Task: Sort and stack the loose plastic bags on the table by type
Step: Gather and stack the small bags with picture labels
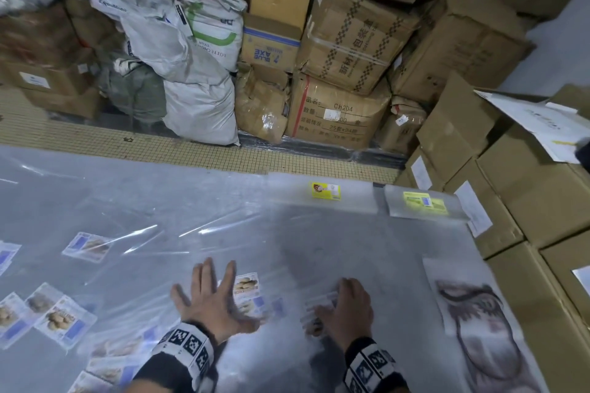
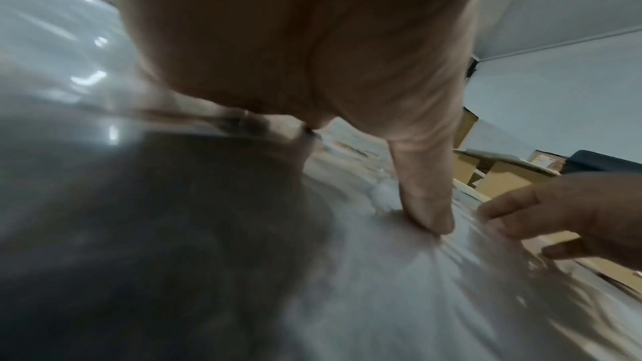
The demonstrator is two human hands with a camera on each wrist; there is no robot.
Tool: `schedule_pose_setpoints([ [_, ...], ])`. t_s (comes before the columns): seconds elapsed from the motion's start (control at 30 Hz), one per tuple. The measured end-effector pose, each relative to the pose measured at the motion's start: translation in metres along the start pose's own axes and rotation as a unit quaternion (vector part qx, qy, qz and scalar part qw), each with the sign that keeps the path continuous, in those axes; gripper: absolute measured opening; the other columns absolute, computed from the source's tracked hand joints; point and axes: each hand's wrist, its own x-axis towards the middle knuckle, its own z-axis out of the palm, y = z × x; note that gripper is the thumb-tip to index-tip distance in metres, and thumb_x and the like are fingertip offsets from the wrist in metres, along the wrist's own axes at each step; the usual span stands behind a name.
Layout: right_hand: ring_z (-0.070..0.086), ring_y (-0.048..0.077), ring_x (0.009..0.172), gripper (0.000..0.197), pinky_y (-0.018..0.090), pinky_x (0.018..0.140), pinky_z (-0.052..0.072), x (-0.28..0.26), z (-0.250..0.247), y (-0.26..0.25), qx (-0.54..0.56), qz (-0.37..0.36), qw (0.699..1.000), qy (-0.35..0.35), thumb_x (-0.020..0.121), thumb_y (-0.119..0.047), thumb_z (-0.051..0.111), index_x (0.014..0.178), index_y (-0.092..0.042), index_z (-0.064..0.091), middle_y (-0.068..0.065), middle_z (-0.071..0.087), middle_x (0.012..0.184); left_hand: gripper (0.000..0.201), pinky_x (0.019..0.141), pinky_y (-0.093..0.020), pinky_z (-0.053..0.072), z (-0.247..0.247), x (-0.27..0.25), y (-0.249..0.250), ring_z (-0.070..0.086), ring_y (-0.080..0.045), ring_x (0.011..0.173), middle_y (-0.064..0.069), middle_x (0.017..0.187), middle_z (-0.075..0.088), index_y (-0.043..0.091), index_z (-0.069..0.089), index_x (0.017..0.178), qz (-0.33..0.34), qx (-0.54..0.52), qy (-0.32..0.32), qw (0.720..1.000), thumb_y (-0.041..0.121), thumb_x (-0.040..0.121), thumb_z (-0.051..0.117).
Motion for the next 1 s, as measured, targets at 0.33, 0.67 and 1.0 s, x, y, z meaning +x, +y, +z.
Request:
schedule_pose_setpoints([
  [0.33,0.029,0.028,0.138,0.064,0.04,0.11,0.032,-0.021,0.006,-0.028,0.043,0.046,0.998,0.003,0.093,-0.037,0.054,0.149,-0.018,0.028,0.004,0.029,0.153,0.137,0.102,-0.066,-0.024,0.013,0.007,-0.026,-0.043,-0.026,0.135,-0.007,0.142,-0.053,0.038,-0.041,0.137,0.075,-0.008,-0.054,0.996,0.092,0.053,0.052],
  [0.67,0.054,0.016,0.112,0.043,0.027,0.092,0.045,-0.051,0.014,-0.038,0.18,0.014,0.984,0.009,0.086,-0.014,0.064,0.126,-0.019,0.051,-0.009,0.053,0.117,0.121,0.113,-0.056,-0.018,0.008,0.007,-0.039,-0.025,-0.02,0.146,-0.001,0.157,-0.032,0.036,-0.013,0.152,0.136,-0.076,-0.018,0.988,0.082,0.063,0.055],
  [1.0,0.04,-0.003,0.064,0.025,0.01,0.053,0.039,-0.068,0.029,-0.065,0.236,-0.029,0.971,0.035,0.081,-0.028,0.07,0.083,-0.024,0.045,-0.014,0.045,0.078,0.123,0.113,-0.061,-0.015,0.004,-0.004,-0.085,-0.031,-0.026,0.144,-0.001,0.153,-0.04,0.043,-0.018,0.149,0.108,-0.007,-0.028,0.994,0.081,0.061,0.059],
])
